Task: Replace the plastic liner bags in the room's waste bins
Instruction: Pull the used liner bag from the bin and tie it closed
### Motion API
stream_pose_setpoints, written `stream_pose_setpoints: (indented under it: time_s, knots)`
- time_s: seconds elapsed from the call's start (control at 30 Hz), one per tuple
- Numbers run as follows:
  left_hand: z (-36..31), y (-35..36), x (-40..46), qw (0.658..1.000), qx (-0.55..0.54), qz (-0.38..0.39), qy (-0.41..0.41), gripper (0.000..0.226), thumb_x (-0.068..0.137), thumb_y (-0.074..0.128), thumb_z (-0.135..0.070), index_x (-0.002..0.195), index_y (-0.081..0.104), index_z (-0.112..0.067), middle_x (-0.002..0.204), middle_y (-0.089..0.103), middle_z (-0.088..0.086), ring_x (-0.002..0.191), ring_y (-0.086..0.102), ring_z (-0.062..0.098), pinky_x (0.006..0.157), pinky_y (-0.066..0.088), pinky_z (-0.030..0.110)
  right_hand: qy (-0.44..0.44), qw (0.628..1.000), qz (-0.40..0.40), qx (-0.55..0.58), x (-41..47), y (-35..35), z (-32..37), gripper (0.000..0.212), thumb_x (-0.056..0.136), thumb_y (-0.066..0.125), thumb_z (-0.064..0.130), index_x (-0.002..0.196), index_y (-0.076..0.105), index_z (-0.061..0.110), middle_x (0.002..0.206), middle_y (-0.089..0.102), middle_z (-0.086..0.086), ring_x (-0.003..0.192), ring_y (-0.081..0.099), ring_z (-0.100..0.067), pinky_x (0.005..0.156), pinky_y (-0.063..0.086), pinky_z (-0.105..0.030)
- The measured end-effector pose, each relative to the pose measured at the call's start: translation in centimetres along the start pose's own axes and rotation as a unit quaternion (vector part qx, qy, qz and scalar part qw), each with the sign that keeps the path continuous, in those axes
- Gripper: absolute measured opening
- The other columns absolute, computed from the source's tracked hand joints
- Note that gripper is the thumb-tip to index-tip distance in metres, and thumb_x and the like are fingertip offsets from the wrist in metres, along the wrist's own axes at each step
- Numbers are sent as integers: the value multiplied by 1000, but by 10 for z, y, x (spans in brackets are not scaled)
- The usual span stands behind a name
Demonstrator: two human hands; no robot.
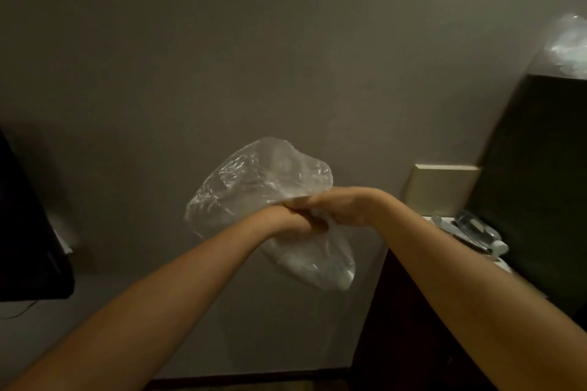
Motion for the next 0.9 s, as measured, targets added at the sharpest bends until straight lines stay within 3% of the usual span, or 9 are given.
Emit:
stream_pose_setpoints:
  time_s: [0.17,0.27,0.37,0.5,0.6,0.67,0.73,0.83,0.9]
  knots:
    - [-10,1,-1,997,-12,-68,26,36,87,67,-35,117,70,-16,107,71,7,97,66,24,81,55,35,0,978,-207,35,25,-7,-5,40,90,68,43,119,66,17,105,74,-11,94,73,-28,87,60,-48]
    - [-5,-1,-4,995,-23,-80,49,36,85,65,-30,119,67,-20,107,71,2,98,66,21,84,55,35,-50,965,-209,147,28,-13,-10,51,96,61,41,118,67,-4,102,71,-27,102,71,-36,97,55,-51]
    - [13,-2,-5,994,-75,-68,46,31,84,63,-22,114,66,-20,106,69,0,96,66,20,76,53,30,-102,932,-162,308,24,-20,-9,39,102,54,34,119,64,-1,105,74,-18,105,70,-31,91,57,-43]
    - [22,-4,-10,980,-190,-54,40,35,75,68,-23,109,64,-24,100,71,2,87,69,18,74,57,37,-119,864,-125,473,22,-15,-1,32,94,61,17,64,51,13,58,49,-1,59,56,-16,72,54,-32]
    - [25,-4,-15,981,-192,-10,38,26,80,66,-14,105,63,-21,96,70,6,81,69,22,79,59,46,-148,807,-144,553,18,-16,8,30,77,68,4,64,44,16,56,29,5,48,27,-10,58,44,-26]
    - [26,-5,-19,957,-277,45,78,41,80,70,-9,118,60,-20,109,71,13,97,71,27,89,57,50,-155,812,-174,535,16,-13,13,30,75,72,4,67,45,17,57,30,3,47,30,-12,55,39,-25]
    - [20,-6,-23,898,-412,96,120,67,81,77,-7,139,47,-22,130,65,12,120,64,26,99,52,43,-161,820,-193,515,18,-7,18,34,77,72,5,62,44,17,56,30,2,43,36,-14,55,38,-26]
    - [9,-4,-13,907,-406,25,107,76,73,86,-16,137,46,-22,129,65,2,121,63,15,105,49,35,-161,816,-220,510,28,4,27,43,79,72,6,58,38,20,51,26,2,47,34,-14,51,43,-24]
    - [4,-1,-6,930,-354,-69,66,44,78,82,-13,112,56,-21,109,66,-4,102,66,8,89,53,18,-172,799,-238,524,33,7,32,47,82,70,4,57,33,21,46,23,4,45,23,-12,53,43,-23]
Point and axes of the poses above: each hand's wrist, its own x-axis towards the middle knuckle, its own y-axis out of the palm, z = x × y, the point moved 3 cm from there along x, towards the middle knuckle
